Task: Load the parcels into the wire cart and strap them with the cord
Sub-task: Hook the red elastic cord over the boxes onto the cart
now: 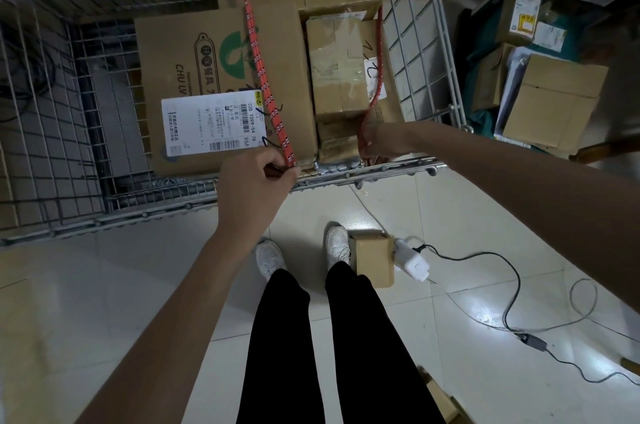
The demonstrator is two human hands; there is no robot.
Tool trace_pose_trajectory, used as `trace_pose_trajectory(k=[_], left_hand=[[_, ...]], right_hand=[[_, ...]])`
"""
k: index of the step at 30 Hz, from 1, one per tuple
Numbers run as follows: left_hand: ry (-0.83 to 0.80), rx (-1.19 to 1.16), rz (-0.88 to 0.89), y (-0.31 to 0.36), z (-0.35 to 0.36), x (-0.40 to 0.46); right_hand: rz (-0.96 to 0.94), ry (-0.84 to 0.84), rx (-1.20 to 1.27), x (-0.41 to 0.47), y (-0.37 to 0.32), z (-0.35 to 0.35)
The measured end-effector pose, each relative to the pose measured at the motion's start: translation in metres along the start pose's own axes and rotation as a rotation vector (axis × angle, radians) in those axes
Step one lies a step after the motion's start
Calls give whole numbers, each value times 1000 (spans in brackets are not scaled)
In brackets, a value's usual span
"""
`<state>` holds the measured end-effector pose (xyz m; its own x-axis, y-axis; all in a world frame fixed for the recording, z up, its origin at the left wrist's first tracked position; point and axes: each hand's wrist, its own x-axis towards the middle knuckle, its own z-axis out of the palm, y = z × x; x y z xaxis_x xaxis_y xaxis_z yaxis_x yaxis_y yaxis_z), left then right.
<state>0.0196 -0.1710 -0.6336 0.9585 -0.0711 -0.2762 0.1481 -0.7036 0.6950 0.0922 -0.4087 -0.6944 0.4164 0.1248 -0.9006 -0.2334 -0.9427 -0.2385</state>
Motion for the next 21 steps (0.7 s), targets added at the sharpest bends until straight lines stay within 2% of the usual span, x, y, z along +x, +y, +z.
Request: trace_pose_trajectory(k=[7, 12, 16, 21], left_hand=[[-1, -3, -5, 0, 1, -1], [10, 18, 10, -1, 1, -1], [12, 14, 22, -2, 1, -1], [20, 10, 27, -2, 2, -1]], right_hand=[[-82, 152, 68, -5, 7, -3], [-74, 111, 196, -6, 5, 1], [-79, 97, 191, -7, 0, 2], [-52, 213, 261, 0, 1, 5]])
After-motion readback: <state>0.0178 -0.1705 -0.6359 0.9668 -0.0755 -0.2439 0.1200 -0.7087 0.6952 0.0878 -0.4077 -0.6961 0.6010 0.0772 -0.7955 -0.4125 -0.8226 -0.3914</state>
